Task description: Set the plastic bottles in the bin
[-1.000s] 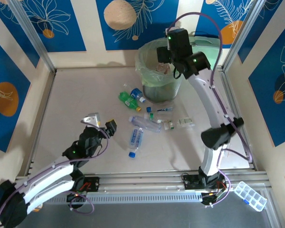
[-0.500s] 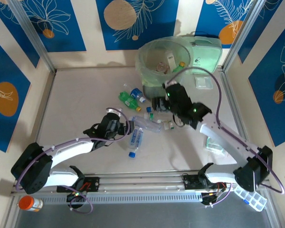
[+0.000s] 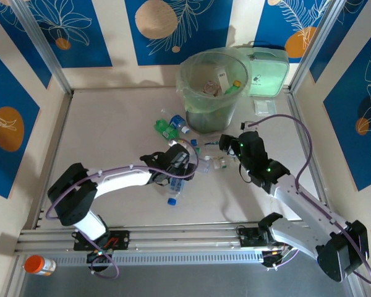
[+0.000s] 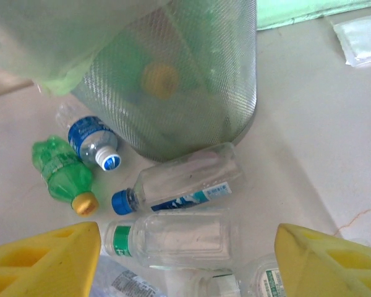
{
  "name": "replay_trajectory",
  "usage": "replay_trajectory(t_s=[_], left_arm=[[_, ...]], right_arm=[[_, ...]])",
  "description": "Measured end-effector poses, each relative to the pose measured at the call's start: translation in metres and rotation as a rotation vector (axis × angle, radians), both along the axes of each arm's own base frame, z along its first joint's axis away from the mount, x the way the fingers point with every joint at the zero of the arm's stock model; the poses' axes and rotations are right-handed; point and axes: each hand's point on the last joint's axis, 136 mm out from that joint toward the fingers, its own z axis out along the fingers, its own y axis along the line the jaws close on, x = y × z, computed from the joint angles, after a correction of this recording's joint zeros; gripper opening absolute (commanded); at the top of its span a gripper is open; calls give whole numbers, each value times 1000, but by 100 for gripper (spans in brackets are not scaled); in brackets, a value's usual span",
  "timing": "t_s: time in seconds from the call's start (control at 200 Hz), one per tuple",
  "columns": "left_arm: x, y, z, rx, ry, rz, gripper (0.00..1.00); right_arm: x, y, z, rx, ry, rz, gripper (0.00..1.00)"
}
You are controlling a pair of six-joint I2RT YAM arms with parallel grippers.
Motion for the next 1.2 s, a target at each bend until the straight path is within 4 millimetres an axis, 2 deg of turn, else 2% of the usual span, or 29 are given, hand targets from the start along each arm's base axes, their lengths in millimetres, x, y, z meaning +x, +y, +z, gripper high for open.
replay_trajectory(t_s=[0.075,0.34,0.545,0.68,0.825,0.935,1.1,1.201], left_arm=[[-1,4,-9,49,15,6,99],[-7,11,-35,137,74,9,79],[-7,11,-36,142,77,9,59],[-7,10,-32,124,65,8,55],[-9,13,-13,58,18,6,54],[-13,20,15,-38,-61,3,53],[-19,52,69,-273,-244,32,54],[-26,71,91,-420,-350,27,52]], right_arm=[[1,-2,2,22,-7,-12,74],[3,1,7,55,-21,-7,74],[3,5,9,71,-26,7,73],[4,9,11,85,-31,26,72],[5,15,8,95,-23,50,74],[5,27,3,127,-25,110,76],[1,68,-6,224,-3,305,80],[-5,96,-3,291,2,429,82]])
